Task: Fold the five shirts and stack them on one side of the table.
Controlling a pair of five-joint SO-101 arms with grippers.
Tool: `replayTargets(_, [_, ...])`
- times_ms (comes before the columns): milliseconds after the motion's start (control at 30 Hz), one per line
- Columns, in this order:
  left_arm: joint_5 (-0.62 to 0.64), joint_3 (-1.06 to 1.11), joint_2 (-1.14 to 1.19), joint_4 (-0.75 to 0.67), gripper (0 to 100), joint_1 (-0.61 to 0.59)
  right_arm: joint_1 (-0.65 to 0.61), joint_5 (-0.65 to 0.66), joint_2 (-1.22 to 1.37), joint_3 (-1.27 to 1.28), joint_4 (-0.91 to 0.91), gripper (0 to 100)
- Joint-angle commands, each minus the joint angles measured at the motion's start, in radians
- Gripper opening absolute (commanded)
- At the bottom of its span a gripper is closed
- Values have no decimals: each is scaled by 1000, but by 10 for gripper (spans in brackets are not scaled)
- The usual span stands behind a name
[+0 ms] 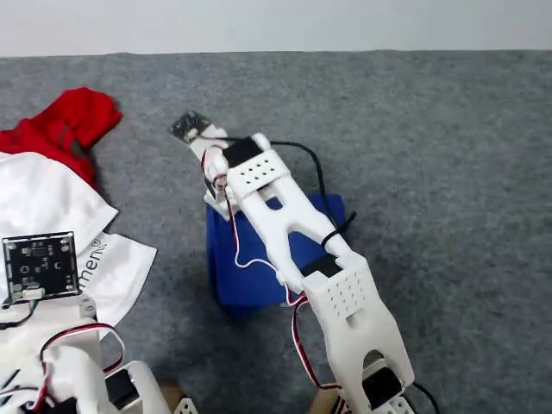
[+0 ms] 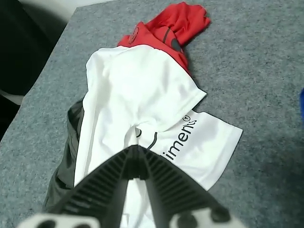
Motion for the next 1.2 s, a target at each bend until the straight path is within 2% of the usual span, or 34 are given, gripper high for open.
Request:
replayTargets(0, [2,1,-6,-25,2,-5,5,2,-120,-153,130,10])
replayTargets(200, [2,1,-6,-25,2,-3,5,-3,-154,-189,403,10])
replayTargets(367, [2,1,-6,-25,2,-3,48,-5,-225,-98,400,9])
replayTargets(567, [2,1,-6,-20,2,-3,93,-8,-475,187,400,9])
replayTargets(733, [2,1,-6,-20,2,-3,156,-155,-654,417,397,9])
replayTargets(867, [3,1,-6,-20,2,-3,202,-227,-699,522,395,13])
replayTargets(933, [3,1,-6,-20,2,-3,211,-249,-696,554,390,53])
replayTargets(1067, [3,2,-6,-21,2,-2,228,-353,-647,566,392,263])
replayTargets(1167, [3,8,-2,-25,2,-2,242,-397,-588,565,390,350])
